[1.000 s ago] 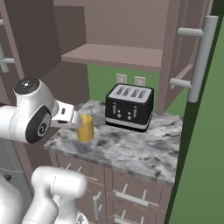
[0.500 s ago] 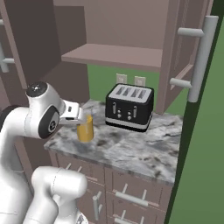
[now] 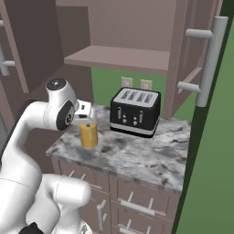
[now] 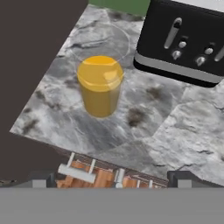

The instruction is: There is a tray on the dining counter. Grab the cup, mug, and pitcher and place them on the tray. The pitcher may be placed next to the tray if it cannot fit the tray.

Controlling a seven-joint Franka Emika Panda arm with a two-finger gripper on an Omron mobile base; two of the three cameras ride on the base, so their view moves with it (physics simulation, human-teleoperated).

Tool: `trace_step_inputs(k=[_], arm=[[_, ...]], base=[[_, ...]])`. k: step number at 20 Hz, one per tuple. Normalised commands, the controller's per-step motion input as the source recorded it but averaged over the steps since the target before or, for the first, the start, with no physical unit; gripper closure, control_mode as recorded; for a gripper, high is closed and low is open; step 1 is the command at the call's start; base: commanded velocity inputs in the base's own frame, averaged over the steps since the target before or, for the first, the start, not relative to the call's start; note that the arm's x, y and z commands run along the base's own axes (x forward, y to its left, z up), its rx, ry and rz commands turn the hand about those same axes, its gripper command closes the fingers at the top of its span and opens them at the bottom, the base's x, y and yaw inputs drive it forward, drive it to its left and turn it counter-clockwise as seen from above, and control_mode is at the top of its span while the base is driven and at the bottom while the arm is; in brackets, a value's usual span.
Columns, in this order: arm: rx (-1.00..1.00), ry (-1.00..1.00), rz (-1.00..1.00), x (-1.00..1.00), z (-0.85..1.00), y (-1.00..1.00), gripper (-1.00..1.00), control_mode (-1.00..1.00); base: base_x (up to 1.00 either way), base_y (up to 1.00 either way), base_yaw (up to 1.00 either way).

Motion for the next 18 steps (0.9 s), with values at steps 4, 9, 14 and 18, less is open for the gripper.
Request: trace_step_inputs(k=[4,9,14,18], arm=[[0.0,0.08,0.03,0.49,-0.56,0.01,-1.0,-1.0],[0.01,0.01,0.01,0.43,-0.35,0.0,-1.0,-1.0],[0.02,0.0,0.0,0.42,-0.09,0.0,-1.0,-1.0],[0.02,0.01,0.0,0.31,-0.09,0.01,-1.0,-1.0]], base=[[0.0,0.0,0.0],[0.0,0.0,0.0],[0.0,0.0,0.0],[0.0,0.0,0.0]])
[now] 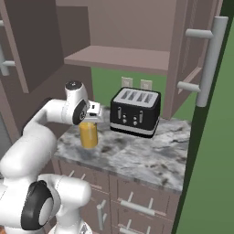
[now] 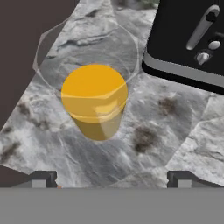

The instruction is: There is a tray on the dining counter. Grab the cup, mug, and pitcher and place them on the tray. The pitcher may be placed next to the tray if it cannot fit the tray.

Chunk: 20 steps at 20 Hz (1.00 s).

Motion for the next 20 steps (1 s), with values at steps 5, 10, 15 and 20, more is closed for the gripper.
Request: trace_step_inputs(k=[5,10,15,20], arm=[[0.0,0.04,0.0,0.15,-0.22,0.08,-1.0,-1.0],[0.01,0.02,0.0,0.23,-0.25,0.05,-1.0,-1.0],[0.0,0.02,0.0,0.2,-0.18,0.01,-1.0,-1.0],[0.0,0.03,0.0,0.17,-0.12,0.0,-1.0,-1.0]], base=[[0.0,0.0,0.0],[0.0,0.0,0.0],[0.0,0.0,0.0],[0.0,0.0,0.0]])
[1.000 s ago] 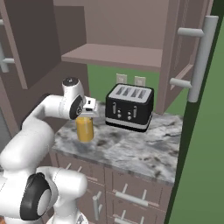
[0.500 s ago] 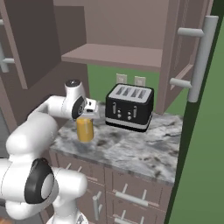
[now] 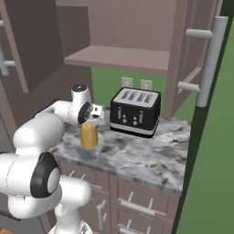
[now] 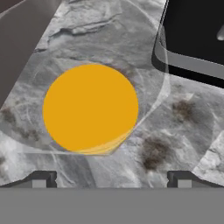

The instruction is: There is a tray on the dining counter. Grab the cup, mug, and pitcher and place them on the tray. The pitcher may be placed next to the tray if it cannot fit the tray.

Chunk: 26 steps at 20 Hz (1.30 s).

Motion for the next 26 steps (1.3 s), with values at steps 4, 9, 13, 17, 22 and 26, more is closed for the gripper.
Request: trace_step_inputs(k=[4,9,13,17,22,26], arm=[[0.01,0.03,0.0,0.21,-0.04,0.0,-1.0,-1.0],[0.01,0.06,0.0,0.17,-0.16,0.01,-1.0,-1.0],[0.01,0.05,0.0,0.01,-0.25,0.0,-1.0,-1.0],[0.01,0.12,0.0,0.0,-0.21,0.09,1.0,-1.0],[0.04,0.13,0.0,0.0,-0.23,0.14,1.0,-1.0],[0.02,0.04,0.0,-0.11,-0.38,0.14,1.0,-1.0]], base=[[0.0,0.0,0.0],[0.0,0.0,0.0],[0.0,0.0,0.0],[0.0,0.0,0.0],[0.0,0.0,0.0],[0.0,0.0,0.0]])
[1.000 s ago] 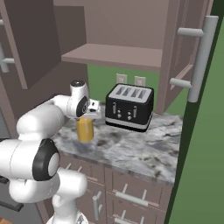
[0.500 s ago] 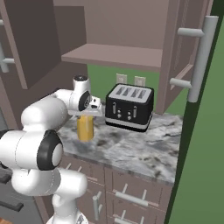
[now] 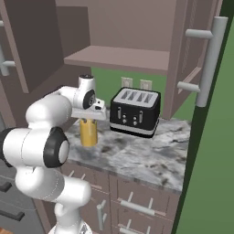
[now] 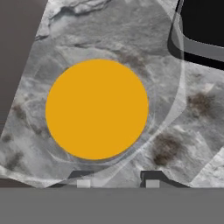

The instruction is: There is a tray on the dining counter. Grab the cup, mug, and pitcher and place them on the tray. The pitcher may be placed next to the tray if it cannot fit the tray.

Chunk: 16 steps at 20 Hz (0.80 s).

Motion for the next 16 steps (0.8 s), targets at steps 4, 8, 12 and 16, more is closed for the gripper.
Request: trace_step_inputs(k=[4,8,12,16], arm=[[0.0,-0.01,-0.04,-0.37,-0.12,0.0,1.0,-1.0],[0.01,-0.08,-0.11,-0.48,-0.08,0.0,1.0,-1.0],[0.01,-0.15,-0.11,-0.58,-0.02,-0.01,1.0,-1.0],[0.01,-0.16,-0.11,-0.66,0.33,-0.17,1.0,-1.0]], base=[[0.0,0.0,0.0],[0.0,0.0,0.0],[0.0,0.0,0.0],[0.0,0.0,0.0]])
